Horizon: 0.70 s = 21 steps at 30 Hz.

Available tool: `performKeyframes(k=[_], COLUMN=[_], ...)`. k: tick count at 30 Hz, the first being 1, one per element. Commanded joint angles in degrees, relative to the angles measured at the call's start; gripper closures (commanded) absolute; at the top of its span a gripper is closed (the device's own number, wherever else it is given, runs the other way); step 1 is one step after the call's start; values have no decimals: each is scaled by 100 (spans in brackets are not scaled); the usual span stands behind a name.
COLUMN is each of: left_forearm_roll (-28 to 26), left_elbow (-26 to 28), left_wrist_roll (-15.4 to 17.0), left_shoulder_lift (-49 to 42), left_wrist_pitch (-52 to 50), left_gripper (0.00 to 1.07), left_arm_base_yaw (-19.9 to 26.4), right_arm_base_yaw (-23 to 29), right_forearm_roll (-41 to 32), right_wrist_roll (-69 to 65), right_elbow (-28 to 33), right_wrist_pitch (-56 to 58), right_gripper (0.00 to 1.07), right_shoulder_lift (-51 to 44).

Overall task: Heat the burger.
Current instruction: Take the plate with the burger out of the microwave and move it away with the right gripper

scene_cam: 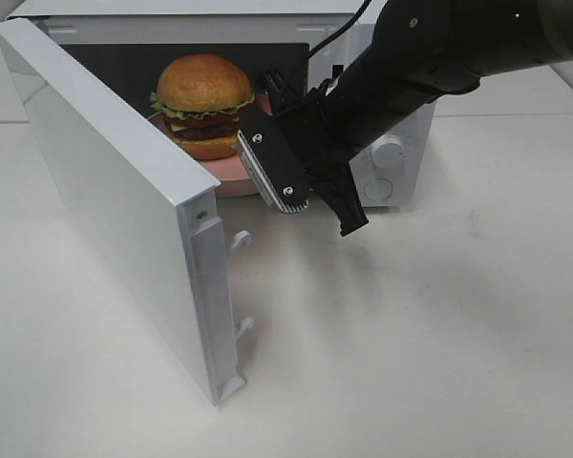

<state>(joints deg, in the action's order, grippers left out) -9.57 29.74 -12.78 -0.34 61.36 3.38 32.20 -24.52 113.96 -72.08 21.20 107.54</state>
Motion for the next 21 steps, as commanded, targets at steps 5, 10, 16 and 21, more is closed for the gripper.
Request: performKeyframes(k=[5, 10, 16, 21], left_forearm_roll=[-23, -23, -23, -23], left_elbow=[-6, -6, -6, -6], left_wrist_roll=[29, 29, 29, 29], left_shoulder_lift=[-23, -23, -23, -23], left_wrist_pitch=[17, 17, 17, 17], left_gripper=[9, 9, 9, 9], left_arm_base_yaw=[11, 11, 11, 11], right_arm_base_yaw=[-86, -80, -69, -69], right_forearm_roll=[-183, -183, -183, -138], right_wrist_roll=[6, 6, 29, 52], right_elbow=[372, 670, 1129, 1725], right_wrist_pitch=[-350, -395, -607, -733], right_gripper=[107, 107, 107, 107], right_shoulder_lift=[-498, -710, -1026, -1536])
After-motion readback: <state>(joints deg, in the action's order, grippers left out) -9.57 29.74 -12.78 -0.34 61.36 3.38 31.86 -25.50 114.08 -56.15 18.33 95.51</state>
